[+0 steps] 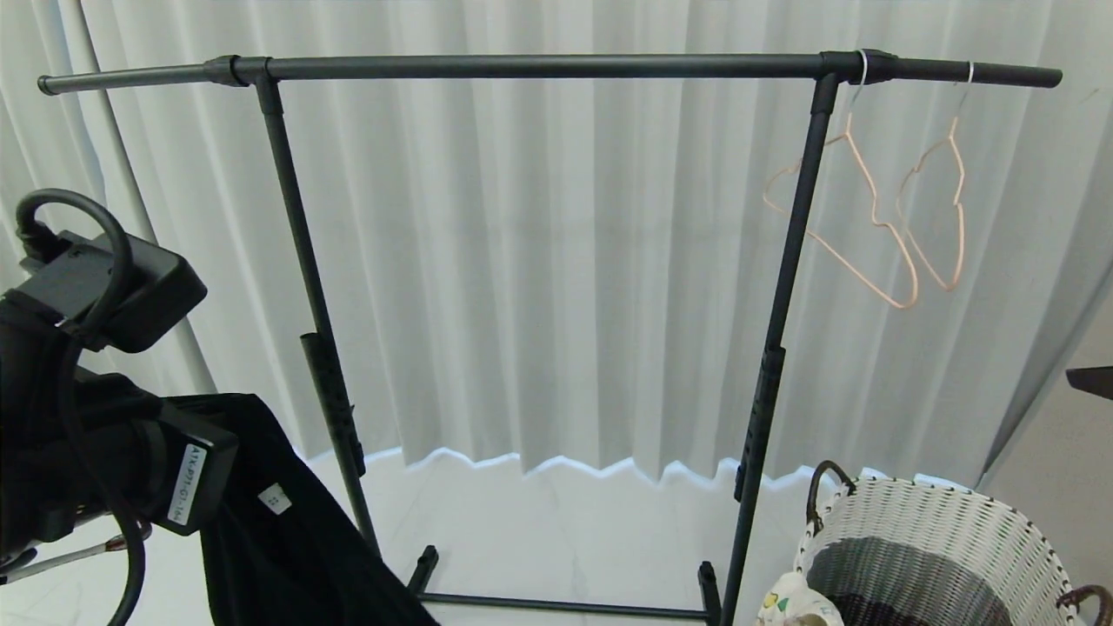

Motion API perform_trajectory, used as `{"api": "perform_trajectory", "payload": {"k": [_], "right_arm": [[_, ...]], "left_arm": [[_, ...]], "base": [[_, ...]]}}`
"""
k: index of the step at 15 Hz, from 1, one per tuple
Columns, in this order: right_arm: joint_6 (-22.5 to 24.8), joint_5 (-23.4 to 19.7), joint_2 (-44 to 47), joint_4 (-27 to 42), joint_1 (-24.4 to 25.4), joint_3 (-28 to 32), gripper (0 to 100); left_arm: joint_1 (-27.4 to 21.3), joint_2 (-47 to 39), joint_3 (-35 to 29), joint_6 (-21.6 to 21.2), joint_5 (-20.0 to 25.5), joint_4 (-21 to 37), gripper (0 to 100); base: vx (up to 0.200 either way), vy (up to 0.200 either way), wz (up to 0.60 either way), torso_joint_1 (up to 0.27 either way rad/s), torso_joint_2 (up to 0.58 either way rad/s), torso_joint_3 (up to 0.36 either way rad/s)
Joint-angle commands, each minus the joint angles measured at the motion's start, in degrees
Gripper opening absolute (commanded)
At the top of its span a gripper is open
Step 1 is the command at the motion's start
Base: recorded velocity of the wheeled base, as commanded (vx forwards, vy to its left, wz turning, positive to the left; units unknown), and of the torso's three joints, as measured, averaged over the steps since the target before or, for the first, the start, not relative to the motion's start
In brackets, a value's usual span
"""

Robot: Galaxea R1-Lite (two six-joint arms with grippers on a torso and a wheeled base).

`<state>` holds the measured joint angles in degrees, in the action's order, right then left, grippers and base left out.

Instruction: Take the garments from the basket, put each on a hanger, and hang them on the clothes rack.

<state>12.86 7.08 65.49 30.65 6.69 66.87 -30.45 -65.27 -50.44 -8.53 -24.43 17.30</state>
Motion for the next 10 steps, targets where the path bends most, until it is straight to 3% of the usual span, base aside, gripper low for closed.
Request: {"api": "perform_trajectory", "payload": {"k": [1,4,7,10], "right_arm": [[-0.29,-0.14,0.25,-0.94,-0.01,-0.16,100],[-5.92,-0.32,1.57,-3.49,0.16,0.11,100],[-11.63,-0.14,3.77,-6.48,0.16,0.63,100],[-13.48,-0.05,5.79,-10.26,-0.01,0.72,100]], "left_arm": [[0.04,0.23,0.0,0.01,0.0,-0.07,0],[0.83,0.14,0.0,0.01,-0.09,-0.34,0],[3.56,-0.21,0.0,-0.17,0.0,-2.36,0],[4.96,-0.21,0.08,0.01,0.08,-3.24,0]], "base": [[0.0,0.0,0.0,0.0,0.0,0.0],[0.0,0.0,0.0,0.027,-0.08,-0.056],[0.0,0.0,0.0,0.136,-0.38,-0.242],[0.0,0.0,0.0,0.168,-0.45,-0.279]]}}
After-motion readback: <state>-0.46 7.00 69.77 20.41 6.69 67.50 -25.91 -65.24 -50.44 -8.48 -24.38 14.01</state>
